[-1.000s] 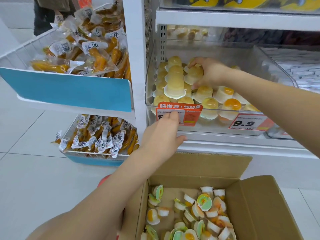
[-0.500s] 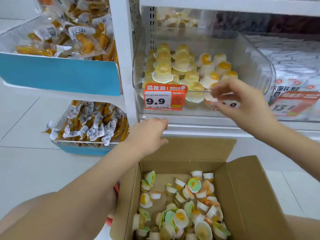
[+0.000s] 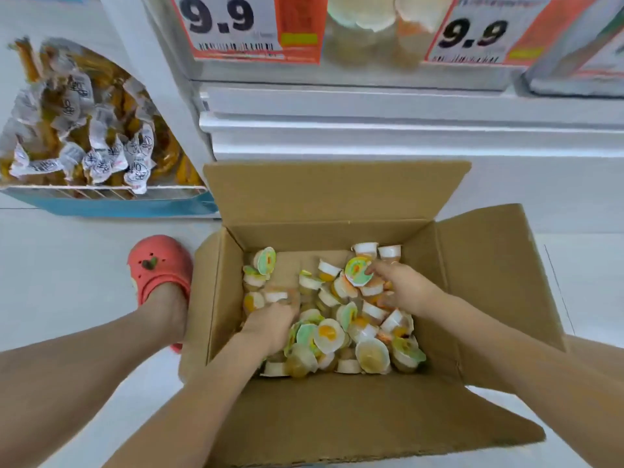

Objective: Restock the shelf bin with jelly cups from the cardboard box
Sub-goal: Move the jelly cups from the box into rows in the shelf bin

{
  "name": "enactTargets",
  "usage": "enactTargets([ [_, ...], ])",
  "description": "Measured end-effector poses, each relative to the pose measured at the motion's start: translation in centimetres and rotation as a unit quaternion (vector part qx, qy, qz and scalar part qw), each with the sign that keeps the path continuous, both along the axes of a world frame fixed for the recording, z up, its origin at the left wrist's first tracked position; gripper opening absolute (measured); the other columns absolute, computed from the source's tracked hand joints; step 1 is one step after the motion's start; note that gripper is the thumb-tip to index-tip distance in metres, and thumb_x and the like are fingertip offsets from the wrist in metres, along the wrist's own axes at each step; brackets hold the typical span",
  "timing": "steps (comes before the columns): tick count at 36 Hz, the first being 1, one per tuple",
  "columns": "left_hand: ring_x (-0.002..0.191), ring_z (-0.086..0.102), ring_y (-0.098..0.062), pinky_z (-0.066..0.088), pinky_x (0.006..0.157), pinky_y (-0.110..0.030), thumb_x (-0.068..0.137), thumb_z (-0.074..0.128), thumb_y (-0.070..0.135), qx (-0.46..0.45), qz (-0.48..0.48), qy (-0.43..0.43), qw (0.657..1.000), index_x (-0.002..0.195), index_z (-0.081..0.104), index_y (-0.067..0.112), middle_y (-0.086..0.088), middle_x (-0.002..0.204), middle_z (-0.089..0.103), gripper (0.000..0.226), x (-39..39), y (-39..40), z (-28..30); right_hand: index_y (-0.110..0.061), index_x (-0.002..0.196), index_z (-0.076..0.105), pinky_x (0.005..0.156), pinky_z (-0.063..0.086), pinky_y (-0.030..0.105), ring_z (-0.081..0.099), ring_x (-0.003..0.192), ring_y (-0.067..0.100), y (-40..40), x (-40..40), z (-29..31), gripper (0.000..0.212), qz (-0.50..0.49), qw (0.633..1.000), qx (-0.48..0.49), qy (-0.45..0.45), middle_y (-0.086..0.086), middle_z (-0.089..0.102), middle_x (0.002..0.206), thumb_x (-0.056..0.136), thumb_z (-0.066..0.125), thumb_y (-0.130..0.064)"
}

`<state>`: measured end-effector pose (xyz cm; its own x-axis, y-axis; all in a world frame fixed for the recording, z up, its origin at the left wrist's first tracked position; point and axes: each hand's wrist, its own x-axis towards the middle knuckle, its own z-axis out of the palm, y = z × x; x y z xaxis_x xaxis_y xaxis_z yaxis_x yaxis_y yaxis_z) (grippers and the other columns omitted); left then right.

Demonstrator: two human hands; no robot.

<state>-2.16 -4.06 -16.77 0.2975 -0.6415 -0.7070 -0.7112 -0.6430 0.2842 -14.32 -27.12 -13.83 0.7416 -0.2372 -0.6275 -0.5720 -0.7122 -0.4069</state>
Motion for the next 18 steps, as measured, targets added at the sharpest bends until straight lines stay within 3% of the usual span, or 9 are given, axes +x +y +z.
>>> enactTargets([
  [5, 0.112, 0.052, -0.029, 0.05, 0.084, -0.043, 0.084, 0.047, -0.003, -0.042, 0.071, -0.003, 0.997, 0.122, 0.043, 0.016, -0.008, 0.124, 0.049, 0.042, -0.1, -1.3, -3.3, -0.026, 0.14, 0.033, 0.092, 0.048, 0.042, 0.051, 0.115, 0.029, -1.0, 0.7, -5.2, 0.079, -0.044, 0.999, -0.018, 0.012, 0.01, 0.052, 0.124, 0.073, 0.076, -0.017],
  [8, 0.11, 0.055, -0.03, 0.05, 0.083, -0.043, 0.088, 0.056, 0.011, -0.062, 0.135, -0.004, 0.989, 0.129, 0.039, 0.013, -0.009, 0.126, 0.047, 0.045, 0.4, -3.1, -4.4, -0.022, 0.141, 0.033, 0.101, 0.041, 0.039, 0.044, 0.124, 0.029, -1.1, 1.5, -6.7, 0.079, -0.076, 0.997, -0.012, -0.004, 0.011, 0.047, 0.13, 0.073, 0.073, -0.019],
  [10, 0.106, 0.058, -0.032, 0.05, 0.076, -0.041, 0.088, 0.059, 0.019, -0.066, 0.199, -0.005, 0.978, 0.123, 0.04, 0.008, -0.012, 0.12, 0.053, 0.041, 0.7, -4.6, -4.8, -0.021, 0.143, 0.032, 0.106, 0.036, 0.038, 0.038, 0.129, 0.029, -1.0, 1.8, -7.6, 0.08, -0.087, 0.996, -0.004, -0.006, 0.012, 0.041, 0.136, 0.074, 0.073, -0.018],
  [14, 0.1, 0.061, -0.036, 0.042, 0.062, -0.035, 0.085, 0.065, 0.02, -0.076, 0.299, -0.016, 0.951, 0.121, 0.036, 0.004, -0.018, 0.11, 0.06, 0.049, 0.6, -7.1, -6.0, -0.024, 0.146, 0.028, 0.108, 0.034, 0.039, 0.03, 0.133, 0.033, -0.1, 2.2, -9.1, 0.083, -0.097, 0.995, -0.016, -0.011, 0.014, 0.026, 0.146, 0.076, 0.073, -0.024],
  [18, 0.109, 0.057, -0.034, 0.044, 0.071, -0.037, 0.083, 0.066, 0.023, -0.063, 0.319, -0.05, 0.944, 0.126, 0.039, 0.006, -0.016, 0.123, 0.055, 0.053, 0.7, -8.5, -7.2, -0.025, 0.145, 0.031, 0.106, 0.035, 0.04, 0.033, 0.129, 0.036, 0.5, 2.8, -10.0, 0.078, -0.106, 0.992, -0.071, -0.006, 0.016, 0.025, 0.144, 0.078, 0.072, -0.029],
])
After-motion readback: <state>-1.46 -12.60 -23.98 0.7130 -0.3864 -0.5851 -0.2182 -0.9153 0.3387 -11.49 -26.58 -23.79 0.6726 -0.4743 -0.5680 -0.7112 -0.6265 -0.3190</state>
